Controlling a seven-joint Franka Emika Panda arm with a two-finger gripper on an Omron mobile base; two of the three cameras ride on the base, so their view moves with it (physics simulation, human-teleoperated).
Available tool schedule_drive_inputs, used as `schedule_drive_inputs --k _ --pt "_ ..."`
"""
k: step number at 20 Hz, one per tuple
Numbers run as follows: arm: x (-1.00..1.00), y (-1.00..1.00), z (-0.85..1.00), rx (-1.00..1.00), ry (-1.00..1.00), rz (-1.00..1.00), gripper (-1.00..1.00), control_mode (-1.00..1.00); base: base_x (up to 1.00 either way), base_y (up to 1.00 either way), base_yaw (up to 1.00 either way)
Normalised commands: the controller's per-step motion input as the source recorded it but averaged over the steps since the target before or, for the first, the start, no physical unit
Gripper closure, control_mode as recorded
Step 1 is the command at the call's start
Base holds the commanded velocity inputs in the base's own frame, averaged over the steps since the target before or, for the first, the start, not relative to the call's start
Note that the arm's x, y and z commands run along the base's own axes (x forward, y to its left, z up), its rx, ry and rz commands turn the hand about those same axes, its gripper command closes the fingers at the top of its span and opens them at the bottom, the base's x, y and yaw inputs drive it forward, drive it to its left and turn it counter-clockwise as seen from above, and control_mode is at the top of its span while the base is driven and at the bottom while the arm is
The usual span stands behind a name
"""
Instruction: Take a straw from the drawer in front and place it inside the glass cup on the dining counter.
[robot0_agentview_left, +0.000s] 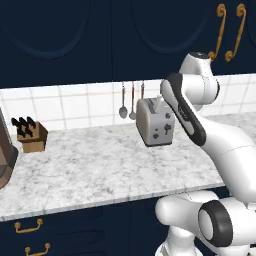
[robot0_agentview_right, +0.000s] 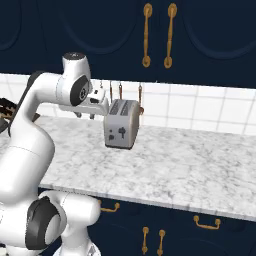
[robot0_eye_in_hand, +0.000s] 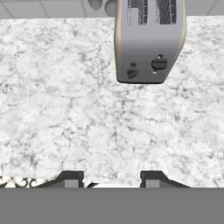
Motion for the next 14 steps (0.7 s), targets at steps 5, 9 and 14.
schedule_drive_inputs --k 5,9,14 --pt "-0.01 0.0 0.0 0.0 0.0 0.0 -1.0 1.0 -0.3 0.0 0.0" --pt "0.0 0.0 0.0 0.0 0.0 0.0 -1.0 1.0 -0.64 -0.41 0.11" --pt "0.0 0.0 0.0 0.0 0.0 0.0 -1.0 1.0 -0.05 -0.63 0.42"
